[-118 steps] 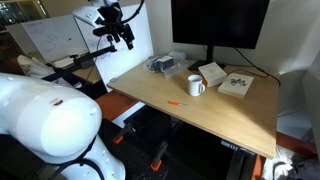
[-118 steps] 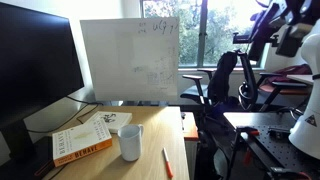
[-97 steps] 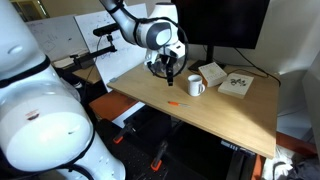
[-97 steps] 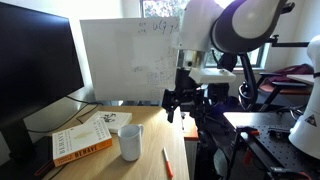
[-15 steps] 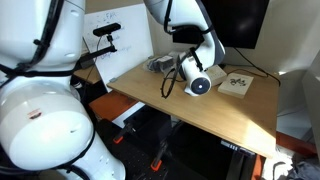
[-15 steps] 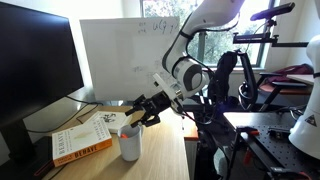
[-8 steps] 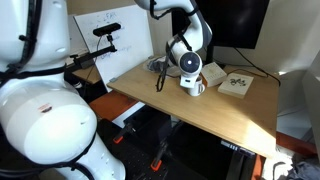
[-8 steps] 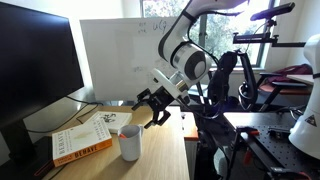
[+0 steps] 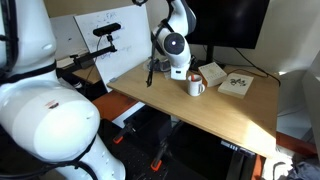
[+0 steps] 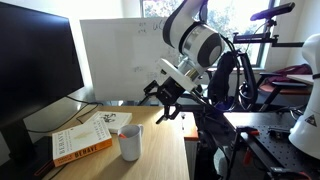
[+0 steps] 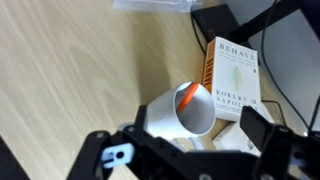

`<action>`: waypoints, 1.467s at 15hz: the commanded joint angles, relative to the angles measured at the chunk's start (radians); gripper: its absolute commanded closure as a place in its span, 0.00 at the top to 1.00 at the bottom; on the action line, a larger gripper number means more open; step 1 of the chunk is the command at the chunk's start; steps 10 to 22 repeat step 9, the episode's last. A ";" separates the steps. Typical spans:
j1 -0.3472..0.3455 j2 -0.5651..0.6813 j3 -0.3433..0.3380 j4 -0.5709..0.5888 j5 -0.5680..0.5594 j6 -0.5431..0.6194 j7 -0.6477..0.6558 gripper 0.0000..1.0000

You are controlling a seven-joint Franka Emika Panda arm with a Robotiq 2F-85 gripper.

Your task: Put the sharpie in the mug

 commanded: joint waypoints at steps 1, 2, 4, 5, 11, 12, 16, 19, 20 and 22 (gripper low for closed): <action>0.007 -0.076 0.008 -0.061 -0.016 0.041 0.004 1.00; 0.008 -0.091 0.007 -0.074 -0.017 0.047 -0.003 1.00; 0.006 -0.132 0.006 -0.110 -0.035 0.033 -0.013 1.00; 0.007 -0.148 0.005 -0.121 -0.044 0.039 -0.023 1.00; 0.007 -0.224 0.005 -0.178 -0.127 0.030 -0.034 1.00; 0.007 -0.224 0.005 -0.178 -0.127 0.030 -0.034 1.00; 0.007 -0.224 0.005 -0.178 -0.127 0.030 -0.034 1.00; 0.007 -0.224 0.005 -0.178 -0.127 0.030 -0.034 1.00; 0.007 -0.224 0.005 -0.178 -0.127 0.030 -0.034 1.00; 0.007 -0.224 0.005 -0.178 -0.127 0.030 -0.034 1.00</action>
